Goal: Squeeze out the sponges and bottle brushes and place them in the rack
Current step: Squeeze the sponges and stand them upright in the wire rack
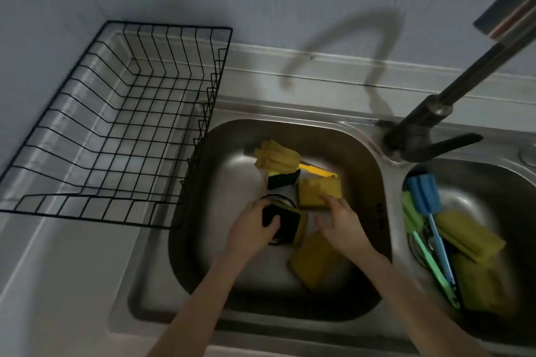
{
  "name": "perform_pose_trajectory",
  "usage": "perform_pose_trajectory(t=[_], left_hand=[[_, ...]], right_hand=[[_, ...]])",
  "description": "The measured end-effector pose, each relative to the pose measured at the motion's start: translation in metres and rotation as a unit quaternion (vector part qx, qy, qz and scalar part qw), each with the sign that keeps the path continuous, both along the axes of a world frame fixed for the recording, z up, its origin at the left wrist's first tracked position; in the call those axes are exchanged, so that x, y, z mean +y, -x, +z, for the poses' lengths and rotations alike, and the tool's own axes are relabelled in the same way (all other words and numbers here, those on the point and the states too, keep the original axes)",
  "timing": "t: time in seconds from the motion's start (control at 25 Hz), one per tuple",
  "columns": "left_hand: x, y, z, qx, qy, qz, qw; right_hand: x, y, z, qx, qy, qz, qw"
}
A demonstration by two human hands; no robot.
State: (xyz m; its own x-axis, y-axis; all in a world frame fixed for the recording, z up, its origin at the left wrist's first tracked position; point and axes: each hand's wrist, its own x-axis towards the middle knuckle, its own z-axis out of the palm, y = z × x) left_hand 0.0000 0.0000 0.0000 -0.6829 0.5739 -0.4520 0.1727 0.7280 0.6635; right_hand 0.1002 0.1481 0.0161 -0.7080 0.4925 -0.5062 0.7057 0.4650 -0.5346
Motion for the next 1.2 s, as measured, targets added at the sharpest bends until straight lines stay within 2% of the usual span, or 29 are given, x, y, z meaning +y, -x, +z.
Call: perform_pose_trajectory(t=[0.2, 0.36, 0.48, 0.6, 0.72, 0.8, 1.0, 1.2], left_hand=[[0.018, -0.016, -0.03, -0.149, 0.04, 0.052, 0.987], [0.031, -0.019, -0.038, -0.234, 0.029, 0.184, 0.954], [0.036, -0.019, -0.042, -0.314, -0.002, 0.288, 0.905], [0.04, -0.024, -0.051, -0.353, -0.015, 0.348, 0.868], [0.045, -0.028, -0.056, -0.43, -0.063, 0.434, 0.789], [0.048, -0.029, -0.057, -0.447, -0.067, 0.46, 0.764], [0.045, -0.027, -0.06, -0.489, -0.082, 0.462, 0.736], [0.031, -0.027, -0.04, -0.472, -0.095, 0.406, 0.777]], right_hand=[[-0.004, -0.013, -0.041, -0.152, 0.047, -0.04, 0.987], [-0.009, -0.013, -0.054, -0.217, 0.038, -0.069, 0.973], [-0.012, -0.008, -0.055, -0.228, 0.028, -0.081, 0.97], [-0.014, -0.006, -0.059, -0.224, 0.046, -0.099, 0.968], [-0.014, -0.005, -0.064, -0.227, 0.073, -0.107, 0.965], [-0.013, -0.005, -0.063, -0.218, 0.091, -0.115, 0.965], [-0.001, -0.009, -0.05, -0.189, 0.14, -0.172, 0.957], [0.005, -0.016, -0.033, -0.127, 0.216, -0.208, 0.945]])
